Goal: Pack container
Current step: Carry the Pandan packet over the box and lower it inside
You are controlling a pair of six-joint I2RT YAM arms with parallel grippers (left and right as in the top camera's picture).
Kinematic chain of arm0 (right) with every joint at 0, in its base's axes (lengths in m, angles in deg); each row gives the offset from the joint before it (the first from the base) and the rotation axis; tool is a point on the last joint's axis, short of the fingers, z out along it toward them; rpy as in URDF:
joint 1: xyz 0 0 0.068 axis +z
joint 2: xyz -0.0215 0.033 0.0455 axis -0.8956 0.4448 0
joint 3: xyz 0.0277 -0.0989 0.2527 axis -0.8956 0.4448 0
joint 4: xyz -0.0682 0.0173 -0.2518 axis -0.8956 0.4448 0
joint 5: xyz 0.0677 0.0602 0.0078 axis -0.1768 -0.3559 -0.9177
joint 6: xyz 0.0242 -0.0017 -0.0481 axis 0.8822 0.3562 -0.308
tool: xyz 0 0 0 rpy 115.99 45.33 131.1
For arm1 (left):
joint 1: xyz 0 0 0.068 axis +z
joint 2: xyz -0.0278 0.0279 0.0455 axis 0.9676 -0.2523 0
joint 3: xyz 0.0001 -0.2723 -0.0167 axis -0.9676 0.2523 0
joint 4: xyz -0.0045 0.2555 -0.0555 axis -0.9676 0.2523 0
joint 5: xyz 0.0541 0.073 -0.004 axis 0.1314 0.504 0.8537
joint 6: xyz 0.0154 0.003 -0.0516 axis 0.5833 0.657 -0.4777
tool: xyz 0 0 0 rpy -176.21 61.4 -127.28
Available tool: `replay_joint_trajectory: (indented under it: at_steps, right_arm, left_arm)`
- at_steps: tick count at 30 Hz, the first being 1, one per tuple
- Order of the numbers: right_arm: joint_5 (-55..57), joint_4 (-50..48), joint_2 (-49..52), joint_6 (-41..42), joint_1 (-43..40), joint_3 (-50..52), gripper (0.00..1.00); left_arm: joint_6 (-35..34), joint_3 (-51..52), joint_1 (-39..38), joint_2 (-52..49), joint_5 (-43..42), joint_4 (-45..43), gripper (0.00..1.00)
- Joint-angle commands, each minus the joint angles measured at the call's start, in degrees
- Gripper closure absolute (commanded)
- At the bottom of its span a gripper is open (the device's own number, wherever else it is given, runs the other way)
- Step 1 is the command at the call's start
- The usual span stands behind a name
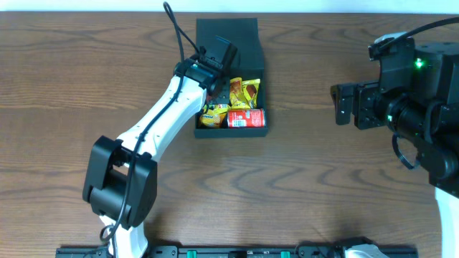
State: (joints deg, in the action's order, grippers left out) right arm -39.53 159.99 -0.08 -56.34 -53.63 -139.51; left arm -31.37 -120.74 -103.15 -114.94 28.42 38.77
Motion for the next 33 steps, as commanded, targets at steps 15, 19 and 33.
replay_joint_trajectory:
  at_steps: [15,19,33]
  right_arm:
    - [0.5,1.5,-0.2,-0.9,-0.2,0.0,0.01]
    - [0.5,1.5,-0.2,-0.9,-0.2,0.0,0.01]
    - [0.5,1.5,-0.2,-0.9,-0.2,0.0,0.01]
  left_arm:
    - [4.0,-0.3,2.5,-6.4,-3.1,0.9,0.94]
    - [5.9,-0.3,2.7,-6.4,-3.0,0.8,0.71]
    - [5.9,-3.0,2.4,-5.9,-3.1,2.6,0.45]
